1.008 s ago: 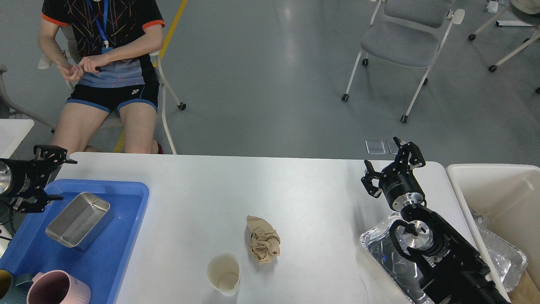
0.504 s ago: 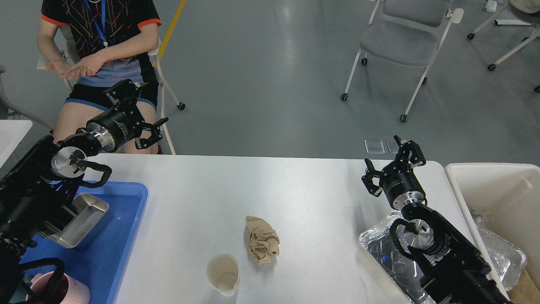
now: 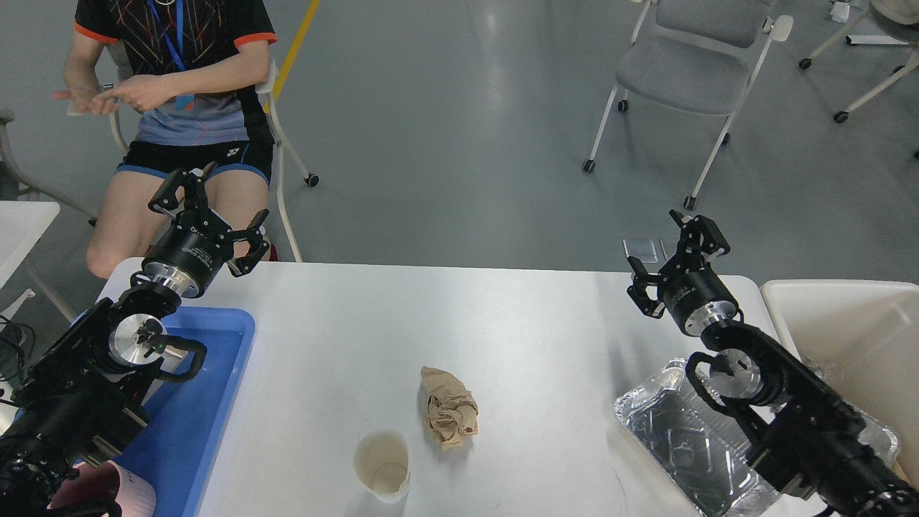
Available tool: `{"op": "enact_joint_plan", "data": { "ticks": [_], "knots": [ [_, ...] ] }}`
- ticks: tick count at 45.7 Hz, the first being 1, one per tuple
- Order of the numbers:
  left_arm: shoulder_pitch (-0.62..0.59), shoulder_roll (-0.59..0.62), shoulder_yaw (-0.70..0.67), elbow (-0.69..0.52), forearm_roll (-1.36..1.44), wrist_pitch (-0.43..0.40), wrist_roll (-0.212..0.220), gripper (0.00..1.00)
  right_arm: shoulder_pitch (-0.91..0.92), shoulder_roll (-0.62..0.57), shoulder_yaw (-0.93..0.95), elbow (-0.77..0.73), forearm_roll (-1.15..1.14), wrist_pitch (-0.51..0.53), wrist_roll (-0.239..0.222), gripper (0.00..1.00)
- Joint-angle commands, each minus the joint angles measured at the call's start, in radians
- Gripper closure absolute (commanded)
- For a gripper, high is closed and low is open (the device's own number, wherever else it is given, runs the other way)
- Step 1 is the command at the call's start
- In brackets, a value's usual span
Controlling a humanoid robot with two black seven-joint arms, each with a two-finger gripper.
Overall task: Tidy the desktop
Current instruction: 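Raise the left gripper away and move the right gripper toward the foil tray, then grasp the edge of the aluminium foil tray with the right gripper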
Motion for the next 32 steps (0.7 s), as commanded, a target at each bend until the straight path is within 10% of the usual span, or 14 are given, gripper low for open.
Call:
{"op": "enact_joint_plan", "data": {
  "ticks": [1,16,32],
  "knots": [
    [0.036,0.010,0.002,0.001,0.000,-0.070,-0.056,0.03,0.069,-0.149,-0.209,0.014,0.007,0.003,-0.053,0.00],
    [0.056,-0.011,0.017,0.015,-0.008,-0.009,-0.106,0.03,0.112,-0.647,-0.515,0.480,0.056,0.081,-0.245,0.00],
    [0.058,-0.085,0.022,0.015,0.003,0.070,-0.104,0.03,0.014,-1.215,-0.664,0.914,0.024,0.155,-0.254,0.00]
  ]
}}
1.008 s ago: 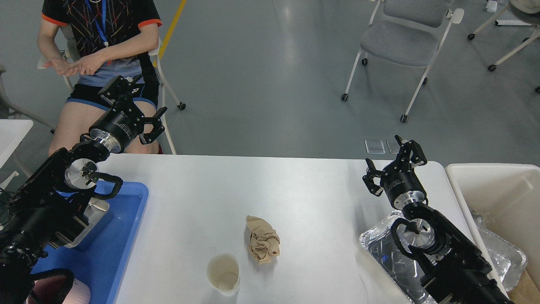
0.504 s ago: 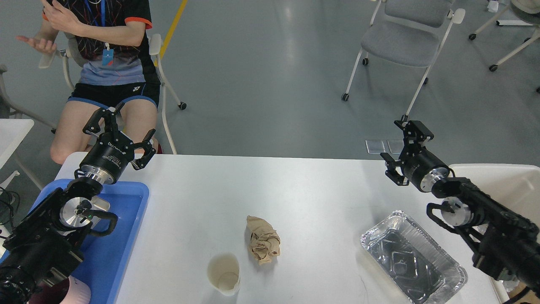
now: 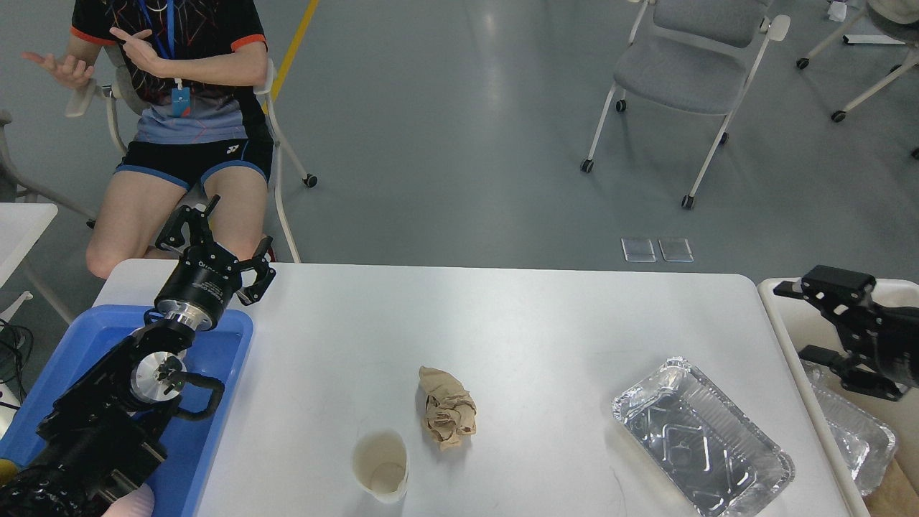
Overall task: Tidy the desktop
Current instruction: 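Grasp the edge of the aluminium foil tray with the right gripper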
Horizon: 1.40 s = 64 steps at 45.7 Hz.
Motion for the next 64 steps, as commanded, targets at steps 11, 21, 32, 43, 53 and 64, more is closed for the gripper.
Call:
{"op": "enact_joint_plan", "data": {
  "ticks": [11,21,32,43,53,64],
  "knots": [
    [0.028,-0.049,0.028,0.000,0.005,0.058,0.000,0.03,-0.246,-0.188,-0.024,0.155,-0.134,-0.002,0.001,0.00],
    [0.029,-0.046,0.029,0.001,0.007,0.063,0.001,0.03,-0.319,-0.053,-0.024,0.124,-0.209,-0.087,0.004,0.00],
    [0.064,-0.047,0.029,0.001,0.010,0.063,0.000,0.03,-0.330,0.173,-0.040,0.027,-0.330,-0.166,0.004,0.01],
    [0.081,-0.046,0.028,0.001,0.010,0.068,0.000,0.03,-0.348,0.331,-0.046,-0.189,-0.378,-0.161,0.005,0.00],
    [0.080,-0.044,0.029,0.001,0.010,0.085,0.001,0.03,-0.358,0.371,-0.046,-0.201,-0.381,-0.166,0.009,0.08],
    [0.084,-0.044,0.029,0.001,0.010,0.085,0.001,0.03,-0.359,0.403,-0.044,-0.212,-0.494,-0.170,0.015,1.00]
  ]
}}
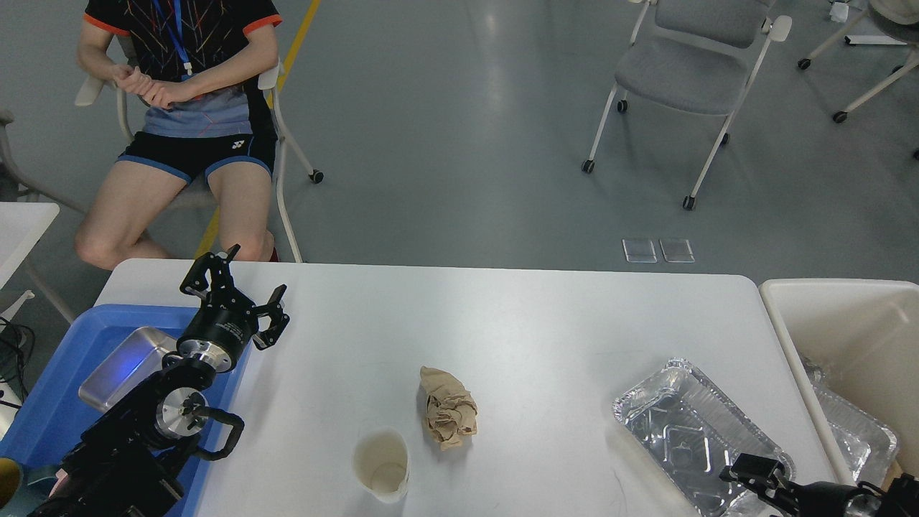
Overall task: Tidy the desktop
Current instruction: 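Grasp the edge of the aluminium foil tray with the right gripper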
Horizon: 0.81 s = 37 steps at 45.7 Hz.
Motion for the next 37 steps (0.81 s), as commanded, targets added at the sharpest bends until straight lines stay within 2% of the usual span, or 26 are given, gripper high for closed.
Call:
{"op": "enact_joint_plan", "data": {
  "ticks": [1,12,26,37],
  "knots": [
    [0.005,0.000,0.000,0.000,0.000,0.002,0.000,0.03,0.000,0.020,0.002,-0.015,-0.072,-0.001,0.001,1.00],
    [0.016,0.003,-0.001,0.000,0.000,0.002,0.000,0.03,0.013,0.030,0.003,-0.065,-0.113,-0.001,0.002,1.00],
    [0.024,0.021,-0.004,0.000,-0.003,0.002,-0.001,0.03,0.062,0.040,0.017,-0.087,-0.346,0.025,0.002,1.00],
    [0.039,0.021,-0.006,0.000,-0.003,0.002,-0.001,0.03,0.236,0.036,0.019,-0.079,-0.346,0.184,-0.004,1.00]
  ]
}}
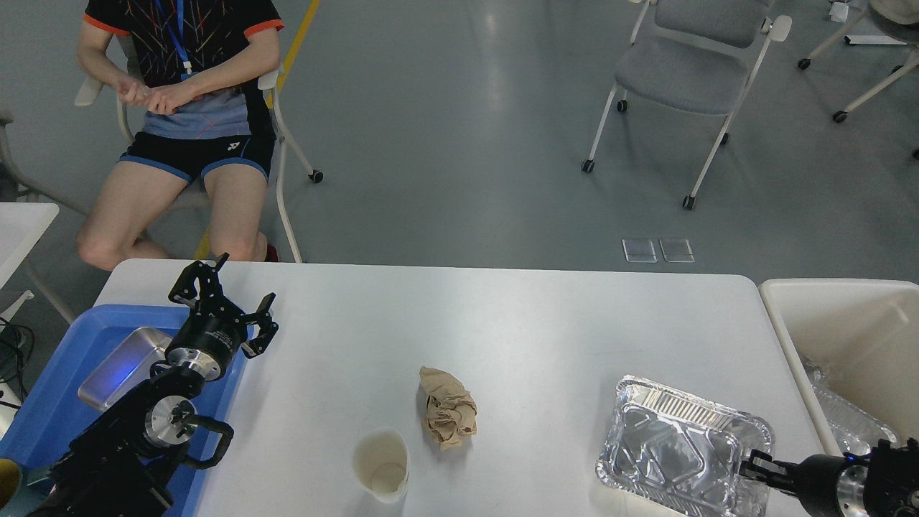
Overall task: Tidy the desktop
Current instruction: 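Grasp the edge of the aluminium foil tray with the right gripper, then lift the foil tray and hold it above the table center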
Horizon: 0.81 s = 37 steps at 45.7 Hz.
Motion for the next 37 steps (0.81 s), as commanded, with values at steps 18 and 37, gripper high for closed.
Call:
{"op": "enact_joint_plan", "data": {
  "ticks": [18,37],
  "knots": [
    [0.012,0.020,0.000,0.000,0.000,-0.002,0.002,0.03,0.586,0.155,-0.200,-0.135,0.113,0.377,-0.049,1.00],
    [0.028,0.028,0.005,0.000,0.005,0.000,0.015,0.03,0.838,0.491,-0.300,-0.384,0.213,0.525,-0.112,1.00]
  ]
}}
